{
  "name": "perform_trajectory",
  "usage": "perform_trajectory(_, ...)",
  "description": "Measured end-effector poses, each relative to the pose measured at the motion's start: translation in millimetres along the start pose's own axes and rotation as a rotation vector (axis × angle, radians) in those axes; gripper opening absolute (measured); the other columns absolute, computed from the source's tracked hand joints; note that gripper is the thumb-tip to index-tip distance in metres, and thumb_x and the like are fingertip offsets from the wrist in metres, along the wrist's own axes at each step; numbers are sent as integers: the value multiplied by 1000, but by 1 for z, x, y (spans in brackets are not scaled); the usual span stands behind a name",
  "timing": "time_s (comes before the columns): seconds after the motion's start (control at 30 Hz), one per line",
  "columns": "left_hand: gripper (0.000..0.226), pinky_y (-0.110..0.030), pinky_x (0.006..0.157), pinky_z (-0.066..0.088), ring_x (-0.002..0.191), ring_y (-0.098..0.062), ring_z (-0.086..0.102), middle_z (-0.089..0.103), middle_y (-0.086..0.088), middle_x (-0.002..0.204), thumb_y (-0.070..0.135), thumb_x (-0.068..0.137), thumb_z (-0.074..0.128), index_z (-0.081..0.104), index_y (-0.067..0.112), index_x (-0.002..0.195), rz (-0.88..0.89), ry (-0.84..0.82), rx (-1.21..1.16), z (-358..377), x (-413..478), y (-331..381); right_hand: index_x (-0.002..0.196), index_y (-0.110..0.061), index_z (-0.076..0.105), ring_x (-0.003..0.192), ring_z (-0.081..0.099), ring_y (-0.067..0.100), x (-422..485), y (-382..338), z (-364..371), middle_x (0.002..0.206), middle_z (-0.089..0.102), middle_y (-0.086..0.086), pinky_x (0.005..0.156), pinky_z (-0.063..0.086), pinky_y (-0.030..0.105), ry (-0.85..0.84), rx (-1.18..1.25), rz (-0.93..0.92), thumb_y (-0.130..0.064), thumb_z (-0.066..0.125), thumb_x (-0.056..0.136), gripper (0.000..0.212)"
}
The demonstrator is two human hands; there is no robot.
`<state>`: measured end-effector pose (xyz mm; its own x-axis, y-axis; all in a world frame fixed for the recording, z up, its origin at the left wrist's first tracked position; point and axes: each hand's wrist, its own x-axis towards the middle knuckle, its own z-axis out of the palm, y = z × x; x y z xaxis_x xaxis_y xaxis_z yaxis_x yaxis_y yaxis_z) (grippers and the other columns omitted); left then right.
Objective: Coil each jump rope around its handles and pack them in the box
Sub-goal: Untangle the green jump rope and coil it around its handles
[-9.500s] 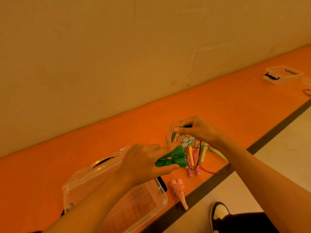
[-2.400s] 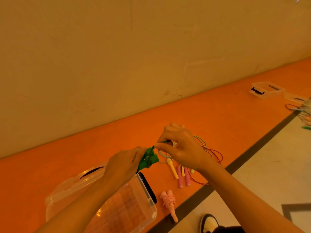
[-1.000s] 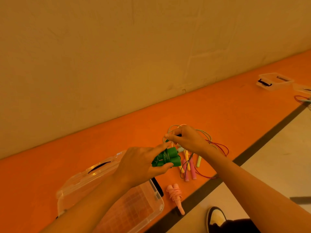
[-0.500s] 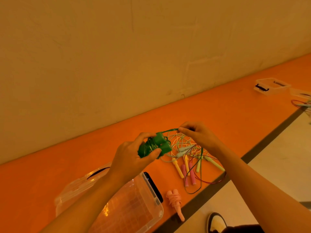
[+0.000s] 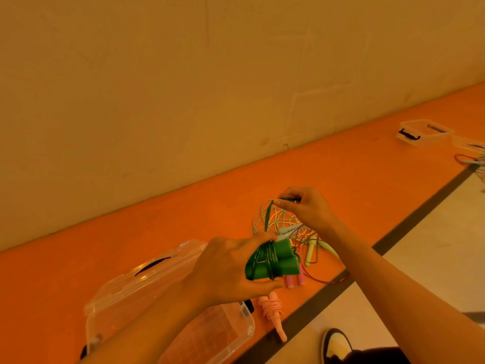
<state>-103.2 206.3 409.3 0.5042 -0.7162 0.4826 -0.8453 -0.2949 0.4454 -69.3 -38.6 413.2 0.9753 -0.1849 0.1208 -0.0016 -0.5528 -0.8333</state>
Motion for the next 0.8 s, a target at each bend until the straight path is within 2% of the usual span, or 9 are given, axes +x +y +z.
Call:
perform_trajectory(0.17,70,-19,48,46,59,-1,57,71,14,90,71,82,63,59,24,134,52,0,68,-1,2,-1,93,-15,76,84,67,17,0,-1,-1,89,73,2,77,54,34,-8,86,32,-26,75,86,13)
perform_trajectory(0.33,69,-17,48,46,59,2,54,71,14,90,71,81,64,60,24,131,59,17,88,-1,2,-1,92,-17,77,86,67,16,1,7,3,89,73,0,77,53,34,-60,80,37,-32,74,85,16)
perform_trajectory(0.47,67,-18,49,47,59,0,58,70,15,85,78,78,58,46,41,133,-55,-14,47,-11,2,-4,88,-19,77,77,61,5,-2,20,-1,88,72,-1,70,46,26,-163,115,112,-33,73,86,15)
perform_trajectory(0.6,70,-14,52,45,60,-2,59,67,17,81,85,73,52,36,50,132,-173,-67,42,-17,-2,-14,85,-19,77,69,57,-9,-6,34,-5,77,67,-13,68,39,21,-227,95,185,-29,71,89,12)
perform_trajectory(0.7,67,-13,50,42,61,-3,59,66,17,76,84,71,56,41,54,129,-237,3,-35,-22,-3,-19,91,-16,78,79,56,5,-8,43,-8,84,68,-8,70,40,24,-190,104,231,-30,66,93,19)
perform_trajectory(0.8,63,-12,51,45,61,-1,61,66,20,80,76,69,68,51,50,123,-317,114,-151,-29,-3,-24,94,-14,79,79,51,11,-12,50,-10,84,65,-2,68,40,25,-191,90,246,-30,65,93,22)
